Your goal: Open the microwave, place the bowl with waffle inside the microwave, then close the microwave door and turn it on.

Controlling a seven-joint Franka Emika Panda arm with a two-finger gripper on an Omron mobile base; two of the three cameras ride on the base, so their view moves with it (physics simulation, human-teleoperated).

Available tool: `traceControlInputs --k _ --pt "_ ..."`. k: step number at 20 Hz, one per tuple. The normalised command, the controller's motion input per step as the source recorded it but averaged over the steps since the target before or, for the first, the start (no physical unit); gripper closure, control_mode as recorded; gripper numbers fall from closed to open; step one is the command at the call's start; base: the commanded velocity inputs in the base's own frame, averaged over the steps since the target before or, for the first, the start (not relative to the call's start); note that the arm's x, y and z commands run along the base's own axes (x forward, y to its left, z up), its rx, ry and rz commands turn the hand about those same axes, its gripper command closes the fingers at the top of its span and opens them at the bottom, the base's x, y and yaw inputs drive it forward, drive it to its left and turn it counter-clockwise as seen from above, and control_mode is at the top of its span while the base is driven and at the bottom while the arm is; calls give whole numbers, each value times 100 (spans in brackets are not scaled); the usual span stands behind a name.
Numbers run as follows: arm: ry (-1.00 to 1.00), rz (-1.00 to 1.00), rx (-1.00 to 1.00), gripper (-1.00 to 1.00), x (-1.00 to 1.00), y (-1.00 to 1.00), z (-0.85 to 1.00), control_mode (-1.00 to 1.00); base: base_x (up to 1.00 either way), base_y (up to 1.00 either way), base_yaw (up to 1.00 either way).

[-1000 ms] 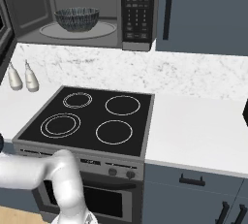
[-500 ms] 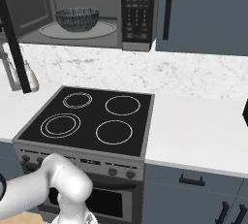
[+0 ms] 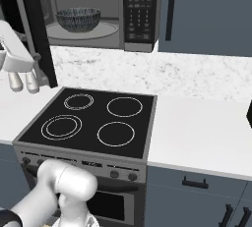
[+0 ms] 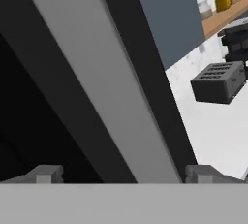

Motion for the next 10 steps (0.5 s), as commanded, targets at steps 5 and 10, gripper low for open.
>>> traceControlInputs --k 5,10 --pt "0 3 0 -100 79 -1 1 -100 0 0 0" --pt "0 1 0 -100 73 -9 0 -100 0 0 0"
